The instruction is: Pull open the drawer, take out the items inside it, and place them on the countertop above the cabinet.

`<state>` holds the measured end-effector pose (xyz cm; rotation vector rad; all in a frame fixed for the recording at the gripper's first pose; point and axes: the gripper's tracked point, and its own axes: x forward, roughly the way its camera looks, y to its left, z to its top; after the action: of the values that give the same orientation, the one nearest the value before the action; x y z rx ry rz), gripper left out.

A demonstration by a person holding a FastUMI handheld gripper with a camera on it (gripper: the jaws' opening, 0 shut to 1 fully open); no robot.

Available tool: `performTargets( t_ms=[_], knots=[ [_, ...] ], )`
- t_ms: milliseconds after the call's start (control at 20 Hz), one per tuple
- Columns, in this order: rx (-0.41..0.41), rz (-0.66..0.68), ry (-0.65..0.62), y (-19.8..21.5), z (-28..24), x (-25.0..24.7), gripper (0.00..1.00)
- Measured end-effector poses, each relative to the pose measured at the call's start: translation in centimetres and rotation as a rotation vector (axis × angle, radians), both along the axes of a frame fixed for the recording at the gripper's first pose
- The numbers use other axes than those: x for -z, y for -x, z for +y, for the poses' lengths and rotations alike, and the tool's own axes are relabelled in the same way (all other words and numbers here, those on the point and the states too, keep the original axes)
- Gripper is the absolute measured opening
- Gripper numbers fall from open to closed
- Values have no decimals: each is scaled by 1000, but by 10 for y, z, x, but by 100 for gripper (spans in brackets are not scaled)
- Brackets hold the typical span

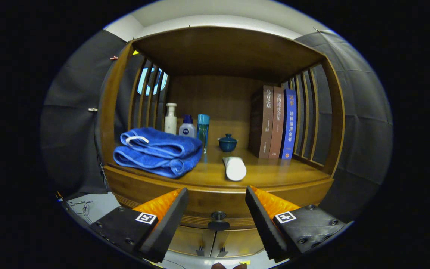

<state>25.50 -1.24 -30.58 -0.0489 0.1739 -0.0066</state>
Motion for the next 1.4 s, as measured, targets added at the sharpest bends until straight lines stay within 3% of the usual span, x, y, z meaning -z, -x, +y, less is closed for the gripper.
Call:
performTargets(
  t_ms=[850, 1400],
  knots=[
    [-69, -109, 17, 91, 4, -153, 99],
    [-64, -51, -42, 134, 22, -200, 99]
  ],
)
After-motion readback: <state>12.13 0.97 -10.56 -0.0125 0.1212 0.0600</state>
